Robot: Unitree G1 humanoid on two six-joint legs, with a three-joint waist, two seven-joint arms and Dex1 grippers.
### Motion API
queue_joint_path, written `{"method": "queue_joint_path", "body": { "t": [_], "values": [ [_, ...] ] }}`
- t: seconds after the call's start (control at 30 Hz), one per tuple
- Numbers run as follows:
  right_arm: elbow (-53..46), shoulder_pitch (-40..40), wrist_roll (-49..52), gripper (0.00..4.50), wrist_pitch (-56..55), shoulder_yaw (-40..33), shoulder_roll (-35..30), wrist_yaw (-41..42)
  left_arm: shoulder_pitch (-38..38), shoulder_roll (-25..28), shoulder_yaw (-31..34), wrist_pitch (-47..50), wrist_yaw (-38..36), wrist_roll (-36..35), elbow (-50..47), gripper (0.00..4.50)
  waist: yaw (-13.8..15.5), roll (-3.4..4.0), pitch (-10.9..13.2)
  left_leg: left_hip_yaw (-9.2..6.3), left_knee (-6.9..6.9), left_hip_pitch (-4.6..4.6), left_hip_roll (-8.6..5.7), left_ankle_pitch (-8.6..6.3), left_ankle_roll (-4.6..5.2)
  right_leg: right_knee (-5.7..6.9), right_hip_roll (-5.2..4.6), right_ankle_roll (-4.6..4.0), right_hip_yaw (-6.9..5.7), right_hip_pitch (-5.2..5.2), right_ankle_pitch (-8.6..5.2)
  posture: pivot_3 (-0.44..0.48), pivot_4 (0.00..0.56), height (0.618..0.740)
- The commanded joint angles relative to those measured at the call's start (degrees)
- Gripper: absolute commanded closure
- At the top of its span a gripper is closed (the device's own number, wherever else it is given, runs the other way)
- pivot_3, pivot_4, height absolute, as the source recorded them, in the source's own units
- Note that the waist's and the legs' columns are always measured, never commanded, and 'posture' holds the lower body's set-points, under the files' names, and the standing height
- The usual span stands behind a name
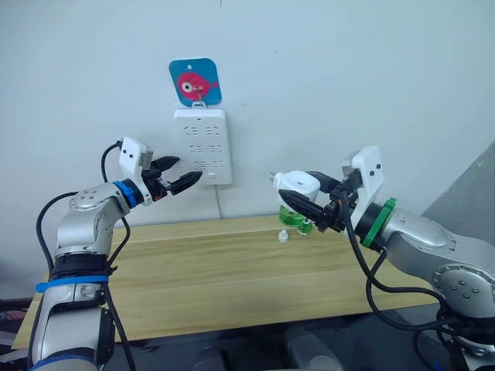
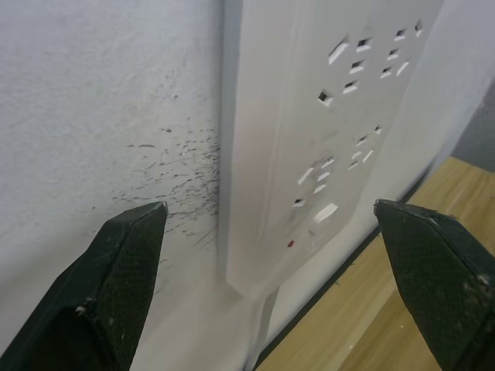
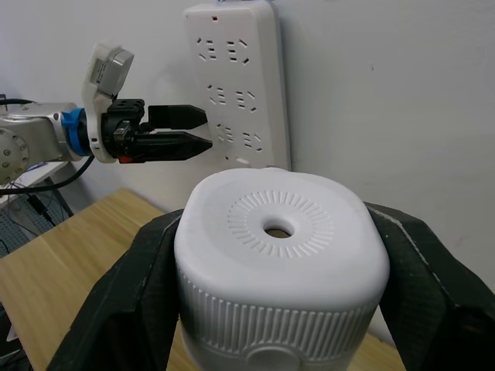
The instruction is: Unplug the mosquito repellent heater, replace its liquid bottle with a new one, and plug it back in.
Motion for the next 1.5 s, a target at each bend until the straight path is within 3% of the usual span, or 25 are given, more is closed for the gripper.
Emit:
{"method": "queue_joint_path", "body": {
  "t": [0.03,0.3,0.4,0.67,0.87,1.07,1.5],
  "values": [
    [-2.4,-1.6,-0.2,1.43,-0.3,-0.7,0.5,0.7,-3.0,0.1,-0.8,-0.2,-2.6,0.3,0.2,0.0,-0.1,-0.02,0.0,0.0,0.01,-0.01,0.0,0.0,0.0,0.0,0.0,0.0,0.0,0.0,0.0,-0.215,0.07,0.735],
    [-3.6,-0.9,0.4,1.44,0.4,-0.6,0.4,1.9,-6.5,0.2,-2.4,1.0,-7.8,0.2,3.2,0.0,-0.3,-0.02,0.0,0.0,-0.02,-0.01,0.01,0.0,0.0,0.0,0.01,0.0,0.0,-0.03,0.0,-0.233,0.066,0.735],
    [-3.3,-1.2,0.1,1.44,0.5,-0.3,0.9,2.2,-7.2,-0.2,-2.2,1.5,-8.8,-0.4,3.5,0.62,-0.4,-0.02,0.0,0.0,-0.02,-0.01,0.01,0.0,0.0,0.0,0.0,0.0,0.0,-0.03,0.0,-0.235,0.065,0.735],
    [0.8,-5.0,-4.3,1.44,0.6,4.7,6.5,2.2,-7.2,-1.2,-1.8,2.4,-8.8,-0.5,2.8,3.11,-0.5,-0.03,0.0,-0.04,-0.01,-0.01,0.01,0.0,0.0,0.0,0.0,0.0,-0.03,0.0,0.0,-0.235,0.063,0.735],
    [9.8,-14.1,-17.6,1.44,0.5,13.0,13.7,0.7,-6.9,-2.0,-1.0,3.7,-7.6,-1.1,1.2,3.18,-0.5,-0.03,0.0,-0.07,0.12,0.02,-0.01,0.02,0.01,0.08,0.0,0.07,-0.03,0.03,0.05,-0.224,0.056,0.735],
    [15.6,-18.8,-27.9,1.44,0.6,16.6,18.9,0.0,-5.9,-1.7,-0.6,5.0,-7.4,-1.4,-0.5,3.18,-0.3,-0.07,0.0,-0.14,0.1,-0.02,0.0,0.02,0.0,0.08,-0.03,0.01,-0.1,0.0,0.09,-0.209,0.053,0.735],
    [21.1,-18.4,-39.0,1.44,-1.2,17.0,24.8,4.4,-5.3,-1.7,-0.1,6.1,-7.3,-1.5,-1.6,3.18,-0.4,-0.09,0.0,-0.19,0.09,-0.04,-0.01,0.02,0.0,0.12,-0.05,-0.19,-0.17,-0.02,0.21,-0.203,0.047,0.735]
  ]
}}
